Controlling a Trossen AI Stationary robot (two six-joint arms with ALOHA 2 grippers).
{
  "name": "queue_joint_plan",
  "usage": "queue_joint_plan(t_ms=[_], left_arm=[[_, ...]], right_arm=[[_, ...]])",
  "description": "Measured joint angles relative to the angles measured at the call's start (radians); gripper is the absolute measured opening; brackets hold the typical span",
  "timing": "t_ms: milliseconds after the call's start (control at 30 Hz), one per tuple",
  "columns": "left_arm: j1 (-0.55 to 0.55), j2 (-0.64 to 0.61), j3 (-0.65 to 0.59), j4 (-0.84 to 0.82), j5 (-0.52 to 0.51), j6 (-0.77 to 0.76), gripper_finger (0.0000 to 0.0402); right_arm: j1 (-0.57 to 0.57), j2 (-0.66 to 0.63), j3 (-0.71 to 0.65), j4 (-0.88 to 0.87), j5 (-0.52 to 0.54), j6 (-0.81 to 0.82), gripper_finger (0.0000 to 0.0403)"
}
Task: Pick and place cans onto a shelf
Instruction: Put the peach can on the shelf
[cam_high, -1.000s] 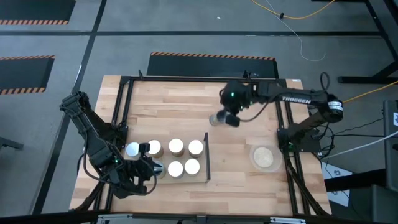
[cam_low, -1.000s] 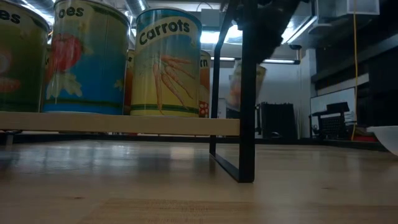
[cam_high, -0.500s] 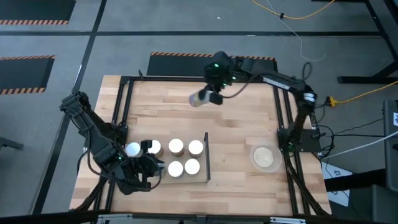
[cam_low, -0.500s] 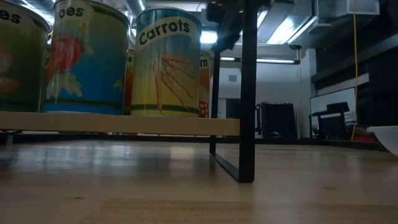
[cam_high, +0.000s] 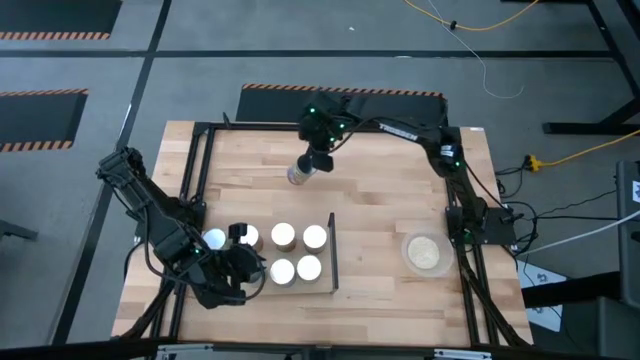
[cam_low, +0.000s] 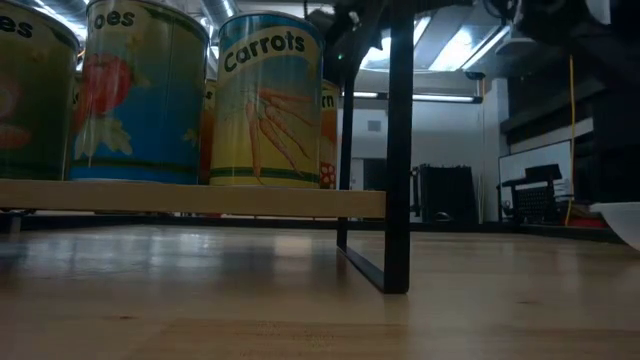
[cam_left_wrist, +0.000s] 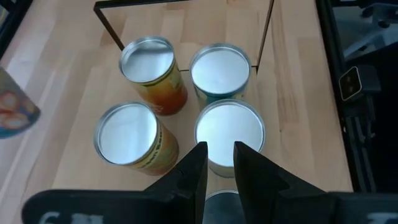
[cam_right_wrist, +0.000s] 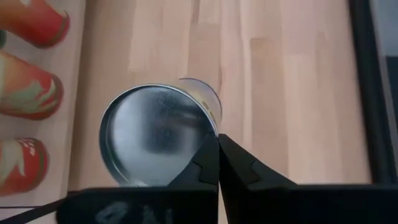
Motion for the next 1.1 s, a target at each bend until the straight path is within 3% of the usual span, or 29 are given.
queue_joint_plan(t_ms=[1100], left_arm=[[0.0, 0.0, 0.0, -0.002, 0.001, 0.0, 0.0071]], right_arm=[[0.007, 0.136, -0.008, -0.026, -0.016, 0.001, 0.0005]])
